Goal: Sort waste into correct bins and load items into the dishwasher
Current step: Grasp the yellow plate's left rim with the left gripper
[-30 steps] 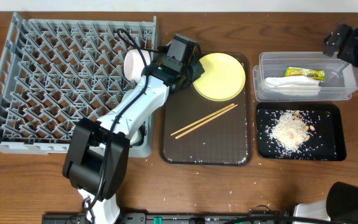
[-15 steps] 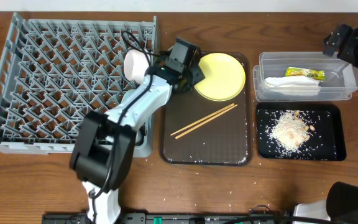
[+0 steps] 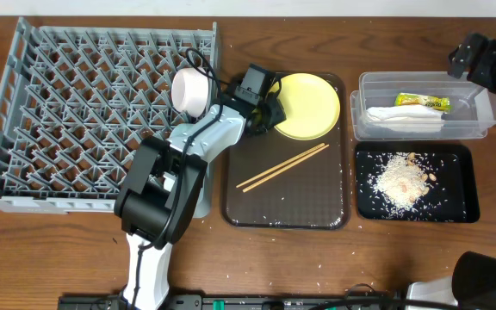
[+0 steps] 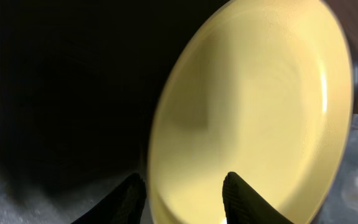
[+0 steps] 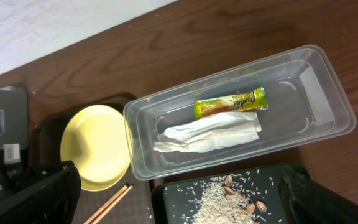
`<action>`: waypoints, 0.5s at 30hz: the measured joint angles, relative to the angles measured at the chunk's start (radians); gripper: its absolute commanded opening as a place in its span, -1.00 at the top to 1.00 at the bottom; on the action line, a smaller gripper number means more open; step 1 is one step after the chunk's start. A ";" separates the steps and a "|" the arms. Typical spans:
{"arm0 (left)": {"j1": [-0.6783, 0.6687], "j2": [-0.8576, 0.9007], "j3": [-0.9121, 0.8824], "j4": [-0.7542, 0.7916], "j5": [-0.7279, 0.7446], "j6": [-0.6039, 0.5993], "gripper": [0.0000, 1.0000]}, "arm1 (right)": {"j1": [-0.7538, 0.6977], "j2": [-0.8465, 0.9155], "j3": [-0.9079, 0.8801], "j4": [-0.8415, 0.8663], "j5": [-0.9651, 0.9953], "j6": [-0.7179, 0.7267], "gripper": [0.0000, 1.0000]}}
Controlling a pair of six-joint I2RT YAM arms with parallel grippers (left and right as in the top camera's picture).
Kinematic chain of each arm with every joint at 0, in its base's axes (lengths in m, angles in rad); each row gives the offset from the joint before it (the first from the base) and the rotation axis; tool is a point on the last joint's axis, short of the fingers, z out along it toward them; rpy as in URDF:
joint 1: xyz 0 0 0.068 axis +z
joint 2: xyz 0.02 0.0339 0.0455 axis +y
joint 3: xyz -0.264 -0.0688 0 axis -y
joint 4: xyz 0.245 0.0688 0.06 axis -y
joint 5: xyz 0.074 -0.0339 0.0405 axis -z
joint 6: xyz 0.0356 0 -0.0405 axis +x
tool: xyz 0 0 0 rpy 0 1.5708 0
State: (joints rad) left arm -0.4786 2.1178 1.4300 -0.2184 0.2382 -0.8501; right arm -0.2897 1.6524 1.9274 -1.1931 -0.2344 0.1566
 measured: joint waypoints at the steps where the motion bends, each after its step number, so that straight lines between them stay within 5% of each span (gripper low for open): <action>1: 0.000 0.005 0.000 0.000 0.000 0.002 0.17 | 0.000 0.000 0.000 0.000 0.000 0.000 -0.98; 5: 0.000 0.026 0.000 0.010 0.003 0.004 0.33 | 0.000 0.000 0.000 0.000 0.000 0.000 -0.98; 8: 0.000 0.029 0.000 0.013 0.004 0.006 0.84 | 0.000 0.000 0.000 0.000 0.000 0.000 -0.98; 15: 0.000 0.034 0.000 0.017 0.003 0.001 0.85 | 0.000 0.000 0.000 0.000 0.000 0.000 -0.98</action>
State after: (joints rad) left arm -0.4782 2.1513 1.4300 -0.2012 0.2409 -0.8490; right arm -0.2897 1.6524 1.9270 -1.1931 -0.2344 0.1566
